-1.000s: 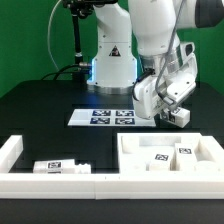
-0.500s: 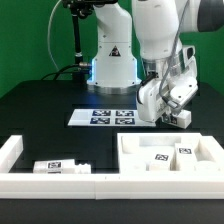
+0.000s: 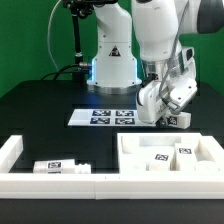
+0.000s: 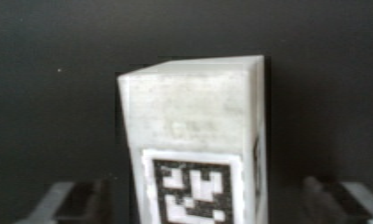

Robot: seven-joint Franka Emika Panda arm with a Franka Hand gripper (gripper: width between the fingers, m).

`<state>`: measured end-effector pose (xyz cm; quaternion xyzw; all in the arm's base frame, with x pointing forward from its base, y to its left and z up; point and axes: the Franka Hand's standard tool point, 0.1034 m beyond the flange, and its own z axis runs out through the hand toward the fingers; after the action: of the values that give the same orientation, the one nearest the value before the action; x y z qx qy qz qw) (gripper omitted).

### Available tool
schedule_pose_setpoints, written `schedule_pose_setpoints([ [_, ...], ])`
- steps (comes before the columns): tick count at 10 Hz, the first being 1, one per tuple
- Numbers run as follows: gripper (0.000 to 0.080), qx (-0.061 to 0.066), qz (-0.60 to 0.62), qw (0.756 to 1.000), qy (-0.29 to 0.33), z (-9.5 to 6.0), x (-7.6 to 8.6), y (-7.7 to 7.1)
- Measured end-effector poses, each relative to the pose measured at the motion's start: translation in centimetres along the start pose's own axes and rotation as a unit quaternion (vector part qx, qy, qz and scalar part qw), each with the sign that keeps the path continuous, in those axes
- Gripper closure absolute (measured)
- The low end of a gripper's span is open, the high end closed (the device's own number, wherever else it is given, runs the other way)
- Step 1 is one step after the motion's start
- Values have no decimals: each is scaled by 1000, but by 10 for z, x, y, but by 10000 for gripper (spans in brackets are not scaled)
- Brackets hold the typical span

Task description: Assemble one leg

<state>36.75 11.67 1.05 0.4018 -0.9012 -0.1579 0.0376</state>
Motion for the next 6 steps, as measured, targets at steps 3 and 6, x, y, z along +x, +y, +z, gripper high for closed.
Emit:
schedule_pose_setpoints([
  [3, 161, -1, -19, 999, -26, -31, -18, 9],
  [6, 151, 21, -116, 993, -19, -56, -37, 15],
])
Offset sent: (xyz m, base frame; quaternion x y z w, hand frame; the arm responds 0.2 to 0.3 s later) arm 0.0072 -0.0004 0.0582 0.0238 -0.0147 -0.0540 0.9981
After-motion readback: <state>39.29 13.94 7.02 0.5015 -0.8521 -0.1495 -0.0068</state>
